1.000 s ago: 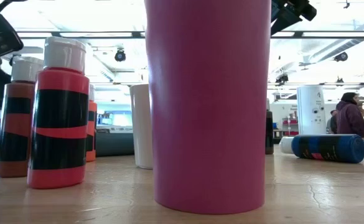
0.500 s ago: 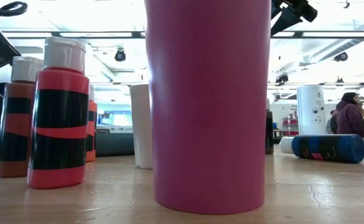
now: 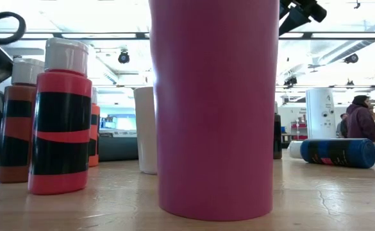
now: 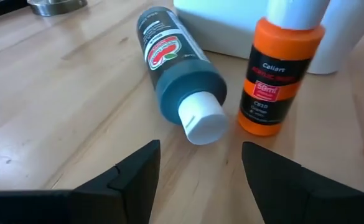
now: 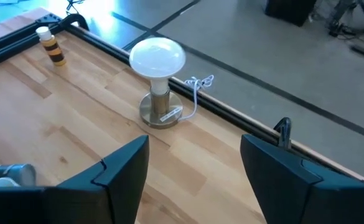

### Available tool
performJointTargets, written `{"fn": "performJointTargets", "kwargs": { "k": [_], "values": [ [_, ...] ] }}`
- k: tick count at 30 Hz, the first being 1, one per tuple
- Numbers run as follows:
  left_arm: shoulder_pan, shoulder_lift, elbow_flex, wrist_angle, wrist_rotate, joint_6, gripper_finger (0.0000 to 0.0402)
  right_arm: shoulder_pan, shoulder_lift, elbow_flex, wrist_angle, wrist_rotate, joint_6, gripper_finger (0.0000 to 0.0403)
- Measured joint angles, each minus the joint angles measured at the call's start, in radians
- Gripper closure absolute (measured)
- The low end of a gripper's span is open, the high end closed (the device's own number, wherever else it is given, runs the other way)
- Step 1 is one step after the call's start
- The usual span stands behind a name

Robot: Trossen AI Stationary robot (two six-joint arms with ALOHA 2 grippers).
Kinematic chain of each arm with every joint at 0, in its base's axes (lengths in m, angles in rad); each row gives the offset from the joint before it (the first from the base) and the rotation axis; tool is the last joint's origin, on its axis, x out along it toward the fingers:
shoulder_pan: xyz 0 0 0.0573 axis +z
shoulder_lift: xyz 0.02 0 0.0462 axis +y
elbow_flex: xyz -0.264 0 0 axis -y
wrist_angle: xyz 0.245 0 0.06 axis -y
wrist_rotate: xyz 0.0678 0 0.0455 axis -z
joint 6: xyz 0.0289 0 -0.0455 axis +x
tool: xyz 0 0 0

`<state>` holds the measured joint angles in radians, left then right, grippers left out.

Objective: Pick & Place Paint Supplies
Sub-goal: Put the black paint bottle into the white bin

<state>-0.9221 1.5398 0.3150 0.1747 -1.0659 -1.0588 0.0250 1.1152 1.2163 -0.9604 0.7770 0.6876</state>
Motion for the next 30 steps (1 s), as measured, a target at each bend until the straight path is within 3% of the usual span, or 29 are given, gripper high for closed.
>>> {"fn": "performJointTargets", "kwargs": {
  "k": [9, 16, 30],
  "values": [
    [0.009, 0.093, 0.041, 0.009, 0.000, -0.004, 0.0170, 0.000, 0.000, -0.001, 0.000, 0.012, -0.006, 0.0168],
    [0.035, 0.122, 0.074, 0.010, -0.034, 0.046, 0.0170, 0.000, 0.000, -0.008, 0.002, 0.012, -0.006, 0.0147],
    [0.102, 0.129, 0.076, 0.057, -0.007, 0.105, 0.0170, 0.000, 0.000, -0.021, 0.002, 0.011, -0.006, 0.0120]
  ]
}}
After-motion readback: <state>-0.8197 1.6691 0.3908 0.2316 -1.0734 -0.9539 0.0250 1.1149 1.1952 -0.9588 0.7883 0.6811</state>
